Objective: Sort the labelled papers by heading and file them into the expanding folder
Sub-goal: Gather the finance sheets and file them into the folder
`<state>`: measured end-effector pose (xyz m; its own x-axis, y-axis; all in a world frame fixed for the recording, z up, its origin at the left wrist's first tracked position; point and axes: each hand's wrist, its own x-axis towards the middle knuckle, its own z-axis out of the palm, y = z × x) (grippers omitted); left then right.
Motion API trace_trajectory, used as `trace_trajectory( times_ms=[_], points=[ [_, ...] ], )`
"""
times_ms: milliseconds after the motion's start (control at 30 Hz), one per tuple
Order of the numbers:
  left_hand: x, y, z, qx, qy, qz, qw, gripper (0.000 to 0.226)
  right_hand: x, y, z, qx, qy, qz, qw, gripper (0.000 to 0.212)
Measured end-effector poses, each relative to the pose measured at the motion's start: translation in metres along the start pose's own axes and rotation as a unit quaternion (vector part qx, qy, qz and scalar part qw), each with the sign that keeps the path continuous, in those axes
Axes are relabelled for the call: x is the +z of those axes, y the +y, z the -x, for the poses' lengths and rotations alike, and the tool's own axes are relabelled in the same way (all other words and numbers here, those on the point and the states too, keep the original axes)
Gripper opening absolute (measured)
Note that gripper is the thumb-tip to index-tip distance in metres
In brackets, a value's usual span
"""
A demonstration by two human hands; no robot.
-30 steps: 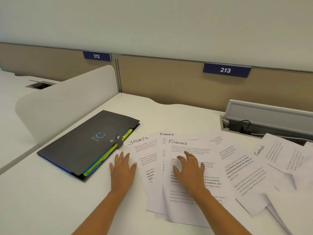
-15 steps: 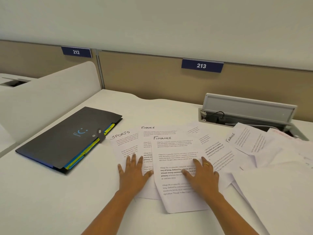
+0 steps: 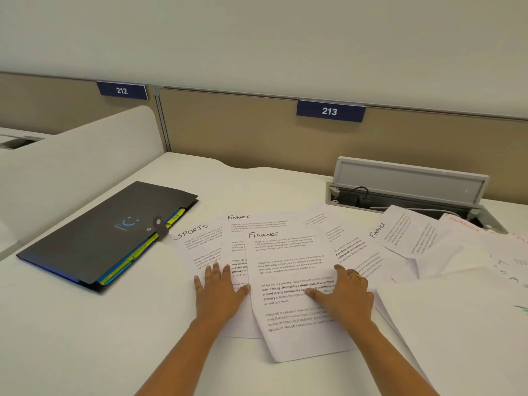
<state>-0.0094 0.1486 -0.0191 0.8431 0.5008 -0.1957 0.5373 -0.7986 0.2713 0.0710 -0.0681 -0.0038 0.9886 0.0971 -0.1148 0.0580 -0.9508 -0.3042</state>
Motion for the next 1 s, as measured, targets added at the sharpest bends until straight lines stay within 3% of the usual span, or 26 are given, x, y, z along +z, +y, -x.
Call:
trace_trajectory(
  times_ms=[167,500,633,800,1000],
  points=[
    [-0.003,0.008,-0.002,-0.006,-0.004,0.017,1.0,0.078,-0.006,-0.001,-0.008,0.02,-0.018,-0.006,1.0,0.096],
    [-0.006,0.018,-0.009,-0.016,0.001,0.153,0.988,0.074,-0.017,0.002,-0.027,0.095,-0.05,-0.165,0.98,0.1],
    [-0.005,0.02,-0.01,-0.029,-0.002,0.154,0.988,0.076,-0.017,0.006,-0.032,0.098,-0.059,-0.206,0.972,0.084],
    [-0.003,0.02,-0.013,-0.018,0.036,0.097,0.994,0.057,-0.021,0.009,-0.034,0.067,0.023,-0.232,0.97,0.032],
    [0.0,0.022,-0.023,-0.057,0.048,0.06,0.995,0.085,-0.043,0.012,-0.032,0.071,0.119,-0.324,0.936,0.033]
  ],
)
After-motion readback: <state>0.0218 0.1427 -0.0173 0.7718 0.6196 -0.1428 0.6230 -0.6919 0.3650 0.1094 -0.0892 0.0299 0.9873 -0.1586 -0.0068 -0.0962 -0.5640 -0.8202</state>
